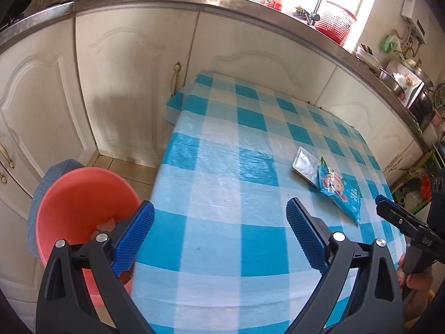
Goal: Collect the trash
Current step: 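Move both tools back from the bucket toward the blue wipe pack, then grasp the blue wipe pack with the right tool while the left tool grasps the foil tray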
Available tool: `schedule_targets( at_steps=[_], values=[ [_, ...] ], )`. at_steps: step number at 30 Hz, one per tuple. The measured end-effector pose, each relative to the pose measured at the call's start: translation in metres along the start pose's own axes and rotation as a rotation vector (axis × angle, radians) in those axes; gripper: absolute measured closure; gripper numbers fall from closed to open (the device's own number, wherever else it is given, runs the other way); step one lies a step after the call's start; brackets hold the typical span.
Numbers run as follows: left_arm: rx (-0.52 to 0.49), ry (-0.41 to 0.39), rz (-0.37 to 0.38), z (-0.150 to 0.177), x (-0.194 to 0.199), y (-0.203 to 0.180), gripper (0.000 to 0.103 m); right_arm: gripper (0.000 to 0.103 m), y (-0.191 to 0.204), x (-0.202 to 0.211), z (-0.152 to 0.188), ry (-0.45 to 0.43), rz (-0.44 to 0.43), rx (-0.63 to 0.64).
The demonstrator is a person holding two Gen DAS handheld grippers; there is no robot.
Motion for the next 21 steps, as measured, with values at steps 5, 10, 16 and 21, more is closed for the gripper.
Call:
schedule_targets(
  at_steps=[5,10,16,21],
  values=[
    [-0.026,0.015,0.021,-0.004,-0.006,-0.019,0.007,0.014,-0.006,-0.007,0.0,0.026,0.0,0.042],
    [-0.045,0.038,0.042,-0.006,-0.017,-0.038,0.007,0.014,-0.006,-0.018,-0.004,0.054,-0.011,0.116],
    [-0.053,0.062,0.071,-0.009,-0.029,-0.054,0.007,0.014,-0.007,-0.036,-0.008,0.087,-0.008,0.213],
    [-0.044,0.084,0.091,-0.012,-0.041,-0.061,0.007,0.014,-0.012,-0.05,-0.012,0.126,-0.007,0.276]
  ],
)
Point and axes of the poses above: each gripper's, at about its wrist camera, not at the fingertips, and x roughly against the way its jaws point, y to its left, z to its underside, the point moved 5 cm from there along -x, roughly the way its jaws point, and after that the axes turned 2 degrees about y, right-handed, at the moved point
